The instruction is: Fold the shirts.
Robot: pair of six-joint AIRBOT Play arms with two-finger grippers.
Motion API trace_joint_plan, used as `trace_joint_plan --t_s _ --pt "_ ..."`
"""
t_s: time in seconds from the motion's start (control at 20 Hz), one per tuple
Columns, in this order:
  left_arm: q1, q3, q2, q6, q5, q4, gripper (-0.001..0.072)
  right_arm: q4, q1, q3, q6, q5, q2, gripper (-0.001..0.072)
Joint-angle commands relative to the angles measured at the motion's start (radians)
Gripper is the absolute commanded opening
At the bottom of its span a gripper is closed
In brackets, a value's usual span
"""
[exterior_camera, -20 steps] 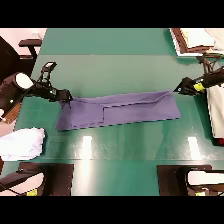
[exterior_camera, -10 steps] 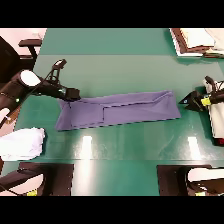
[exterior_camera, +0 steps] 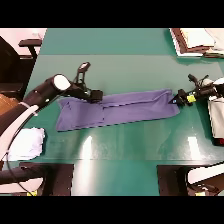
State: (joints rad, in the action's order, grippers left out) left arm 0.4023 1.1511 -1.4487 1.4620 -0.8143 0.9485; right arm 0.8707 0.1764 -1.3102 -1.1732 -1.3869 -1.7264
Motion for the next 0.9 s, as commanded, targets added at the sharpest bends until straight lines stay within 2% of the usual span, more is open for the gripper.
trace_joint_plan --t_s 0.0,0.2,0.4,0.75,0.85 --pt "0.051 0.089 -0.131 0.008 0.008 -0.016 0.0024 -0.017 -0.032 -0.109 -0.001 -0.085 0.06 0.0016" --pt "0.118 0.21 -0.269 0.007 0.008 -0.026 0.0024 -0.024 -0.11 -0.247 -0.077 -0.133 0.204 0.0016" --pt "0.158 0.305 -0.365 0.016 -0.032 -0.029 0.0024 -0.192 -0.222 -0.366 -0.087 -0.133 0.279 0.0015" --pt "0.158 0.331 -0.389 0.032 -0.046 -0.035 0.0024 -0.236 -0.429 -0.5 -0.111 -0.103 0.286 0.0016" --pt "0.139 0.382 -0.384 0.031 -0.101 -0.035 0.0023 -0.253 -0.476 -0.503 -0.111 -0.084 0.285 0.0016"
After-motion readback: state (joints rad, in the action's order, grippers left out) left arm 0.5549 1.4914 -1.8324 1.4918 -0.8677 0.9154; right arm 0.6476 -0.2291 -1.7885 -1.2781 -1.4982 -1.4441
